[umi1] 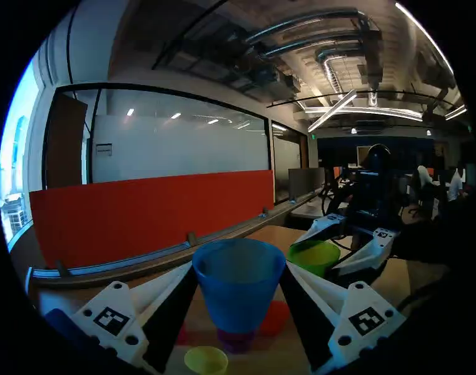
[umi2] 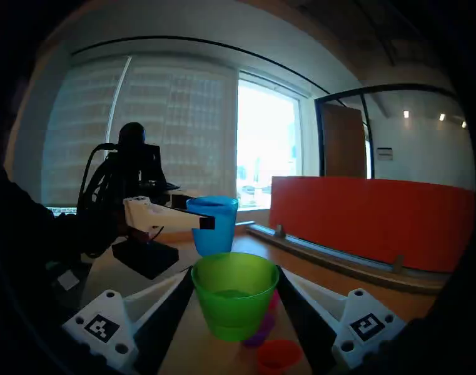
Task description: Pour water
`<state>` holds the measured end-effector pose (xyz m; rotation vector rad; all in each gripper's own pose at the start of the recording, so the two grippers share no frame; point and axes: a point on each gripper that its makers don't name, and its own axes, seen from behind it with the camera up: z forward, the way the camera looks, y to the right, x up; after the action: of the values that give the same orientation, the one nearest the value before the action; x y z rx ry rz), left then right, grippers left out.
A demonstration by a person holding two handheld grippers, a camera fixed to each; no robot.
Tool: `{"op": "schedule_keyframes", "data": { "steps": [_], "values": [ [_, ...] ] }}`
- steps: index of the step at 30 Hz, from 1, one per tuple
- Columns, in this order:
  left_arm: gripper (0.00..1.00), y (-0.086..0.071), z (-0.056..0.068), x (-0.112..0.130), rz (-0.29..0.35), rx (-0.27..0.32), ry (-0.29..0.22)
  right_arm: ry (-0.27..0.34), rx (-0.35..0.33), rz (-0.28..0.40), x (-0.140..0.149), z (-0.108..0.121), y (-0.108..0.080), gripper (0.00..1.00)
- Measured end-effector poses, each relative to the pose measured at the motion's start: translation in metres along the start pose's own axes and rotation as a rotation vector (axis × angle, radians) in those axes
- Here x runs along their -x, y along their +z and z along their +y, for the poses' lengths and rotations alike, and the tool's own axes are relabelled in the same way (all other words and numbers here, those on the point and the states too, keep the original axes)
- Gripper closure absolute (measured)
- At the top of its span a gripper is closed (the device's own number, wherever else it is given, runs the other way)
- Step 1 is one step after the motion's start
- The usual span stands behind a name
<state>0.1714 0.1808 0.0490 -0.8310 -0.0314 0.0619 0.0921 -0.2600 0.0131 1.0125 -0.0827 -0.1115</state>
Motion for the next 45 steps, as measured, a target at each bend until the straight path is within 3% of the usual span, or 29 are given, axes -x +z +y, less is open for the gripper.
{"op": "schedule_keyframes", "data": {
  "steps": [15,24,30,45],
  "values": [
    [0.15,-0.015,0.007,0.053,-0.072,0.008,-0.007,-0.008,0.053,-0.033,0.015,0.019,-0.022,0.07],
    [0.15,-0.023,0.016,0.065,-0.059,0.013,-0.008,-0.008,0.093,-0.038,0.019,0.030,-0.041,0.07],
    [0.15,-0.027,0.028,0.074,-0.074,0.045,0.009,-0.003,0.102,-0.053,0.026,0.034,-0.046,0.07],
    [0.15,-0.026,0.038,0.112,-0.187,0.078,0.044,0.005,0.092,-0.111,0.047,0.036,-0.054,0.07]
  ]
}}
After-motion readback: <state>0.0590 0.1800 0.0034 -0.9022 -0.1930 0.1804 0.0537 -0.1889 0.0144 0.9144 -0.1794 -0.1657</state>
